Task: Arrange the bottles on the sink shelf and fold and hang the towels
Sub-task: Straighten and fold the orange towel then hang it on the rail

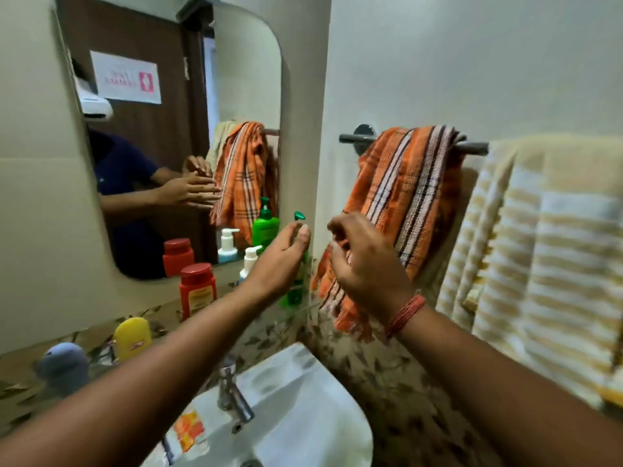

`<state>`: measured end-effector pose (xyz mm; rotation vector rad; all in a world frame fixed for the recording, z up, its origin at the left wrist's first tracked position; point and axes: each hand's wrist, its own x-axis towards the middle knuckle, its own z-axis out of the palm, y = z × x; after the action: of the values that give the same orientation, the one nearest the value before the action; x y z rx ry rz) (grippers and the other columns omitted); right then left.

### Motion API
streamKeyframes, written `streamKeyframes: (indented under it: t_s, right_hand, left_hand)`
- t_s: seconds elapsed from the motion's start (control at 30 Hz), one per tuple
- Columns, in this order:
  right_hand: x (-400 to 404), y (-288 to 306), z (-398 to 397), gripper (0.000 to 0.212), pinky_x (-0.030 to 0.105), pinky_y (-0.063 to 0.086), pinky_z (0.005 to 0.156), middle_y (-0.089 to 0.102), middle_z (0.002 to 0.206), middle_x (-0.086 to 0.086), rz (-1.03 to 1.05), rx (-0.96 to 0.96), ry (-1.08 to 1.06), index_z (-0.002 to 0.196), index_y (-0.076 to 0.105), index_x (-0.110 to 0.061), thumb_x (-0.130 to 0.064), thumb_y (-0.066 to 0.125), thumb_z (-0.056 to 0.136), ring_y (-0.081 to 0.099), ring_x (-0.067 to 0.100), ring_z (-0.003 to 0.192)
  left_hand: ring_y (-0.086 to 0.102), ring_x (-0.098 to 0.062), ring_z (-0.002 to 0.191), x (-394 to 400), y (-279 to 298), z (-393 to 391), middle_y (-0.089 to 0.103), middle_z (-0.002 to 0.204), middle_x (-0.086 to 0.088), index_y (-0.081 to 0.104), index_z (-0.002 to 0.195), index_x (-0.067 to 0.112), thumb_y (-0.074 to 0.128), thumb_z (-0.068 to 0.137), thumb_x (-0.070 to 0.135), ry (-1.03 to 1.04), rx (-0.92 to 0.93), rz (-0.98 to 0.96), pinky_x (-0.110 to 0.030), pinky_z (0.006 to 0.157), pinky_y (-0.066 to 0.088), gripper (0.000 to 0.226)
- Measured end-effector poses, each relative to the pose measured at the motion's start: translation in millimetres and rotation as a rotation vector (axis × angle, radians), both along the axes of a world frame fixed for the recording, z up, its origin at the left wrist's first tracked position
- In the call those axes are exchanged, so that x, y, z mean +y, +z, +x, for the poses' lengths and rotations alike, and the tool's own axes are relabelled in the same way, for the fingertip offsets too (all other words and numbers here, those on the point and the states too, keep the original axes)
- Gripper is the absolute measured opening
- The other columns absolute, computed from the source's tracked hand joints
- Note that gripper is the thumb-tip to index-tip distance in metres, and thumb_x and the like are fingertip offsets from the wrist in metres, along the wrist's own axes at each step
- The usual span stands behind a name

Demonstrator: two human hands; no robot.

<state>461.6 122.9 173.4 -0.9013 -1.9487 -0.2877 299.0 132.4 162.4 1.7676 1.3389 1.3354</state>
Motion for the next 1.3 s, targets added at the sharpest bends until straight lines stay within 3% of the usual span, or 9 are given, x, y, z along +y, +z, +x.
streamKeyframes:
  t_s: [0.23,0.4,0.5,0.67,0.8,0.93,1.03,1.17,1.3]
  right_hand:
    - [10.2,56.3,48.2,0.03,0.034,0.045,0.097,0.056,0.114,0.011,0.191,0.186,-0.365,0.114,0.058,-0.009,-0.013,0.059,0.084,0.052,0.026,0.107]
    - [8.8,57.2,60.1,0.049,0.04,0.046,0.095,0.052,0.125,0.014,-0.04,0.53,-0.521,0.124,0.049,-0.009,-0.034,0.064,0.085,0.052,0.032,0.114]
    - [8.4,55.3,57.3,0.043,0.033,0.05,0.083,0.063,0.12,0.007,-0.326,0.569,-0.411,0.125,0.047,-0.018,-0.042,0.058,0.091,0.062,0.028,0.107]
    - [-3.3,51.9,42.0,0.036,0.045,0.053,0.092,0.067,0.114,0.014,-0.382,0.363,-0.215,0.136,0.039,-0.021,-0.028,0.034,0.102,0.065,0.032,0.104]
    - [-18.1,20.3,27.3,0.043,0.027,0.039,0.095,0.056,0.135,0.013,-0.385,0.372,-0.07,0.142,0.041,-0.012,-0.016,0.047,0.1,0.055,0.031,0.122]
    - [-33.3,-9.5,29.3,0.042,0.037,0.048,0.098,0.06,0.129,0.012,-0.463,0.145,0.136,0.136,0.047,-0.016,-0.016,0.051,0.093,0.058,0.028,0.118]
    - [-46.0,-17.0,52.2,0.017,0.038,0.052,0.087,0.064,0.11,0.0,-0.486,-0.02,0.374,0.111,0.056,-0.023,-0.03,0.052,0.096,0.061,0.018,0.102]
    - [-58.3,-21.9,76.7,0.034,0.049,0.054,0.07,0.053,0.085,-0.003,-0.348,0.368,0.459,0.073,0.054,-0.015,-0.041,0.054,0.095,0.061,0.022,0.078]
    - [-66.8,-20.3,78.0,0.034,0.053,0.055,0.062,0.059,0.074,0.002,-0.394,0.496,0.487,0.071,0.05,-0.019,-0.041,0.051,0.096,0.065,0.027,0.065]
  left_hand:
    - [0.04,-0.026,0.142,11.4,63.6,63.8,0.038,0.158,-0.005,0.023,0.156,0.023,0.039,0.097,0.061,-0.163,-0.027,-0.005,-0.053,0.118,0.032,0.072]
    - [0.058,-0.02,0.123,15.4,76.7,102.1,0.056,0.14,0.0,0.038,0.149,0.025,0.04,0.102,0.053,-0.23,-0.155,-0.048,-0.047,0.106,0.047,0.054]
    - [0.064,-0.014,0.109,12.5,74.6,113.8,0.064,0.129,0.0,0.046,0.145,0.023,0.04,0.104,0.05,-0.273,-0.199,-0.079,-0.032,0.089,0.053,0.049]
    - [0.069,-0.023,0.104,0.7,78.9,114.9,0.071,0.114,-0.008,0.058,0.13,0.015,0.048,0.092,0.066,-0.214,-0.225,-0.076,-0.043,0.094,0.056,0.065]
    - [0.071,-0.023,0.098,-13.2,85.4,108.8,0.071,0.109,-0.008,0.058,0.126,0.015,0.059,0.063,0.083,-0.048,-0.207,-0.07,-0.046,0.09,0.058,0.093]
    - [0.07,-0.025,0.097,-32.1,77.6,101.4,0.072,0.106,-0.01,0.064,0.116,0.014,0.069,0.071,0.039,0.128,-0.226,0.003,-0.041,0.09,0.057,0.052]
    - [0.069,-0.026,0.098,-54.1,47.0,93.4,0.073,0.101,-0.008,0.068,0.107,0.017,0.063,0.09,0.016,0.224,-0.304,0.042,-0.039,0.09,0.055,0.017]
    - [0.07,-0.026,0.098,-89.2,5.9,99.6,0.075,0.099,-0.007,0.07,0.095,0.023,0.056,0.097,0.015,0.361,-0.386,0.095,-0.045,0.091,0.056,0.016]
    - [0.07,-0.023,0.098,-126.7,1.0,122.5,0.073,0.104,-0.008,0.067,0.11,0.015,0.048,0.103,0.016,0.429,-0.391,0.135,-0.04,0.088,0.058,0.021]
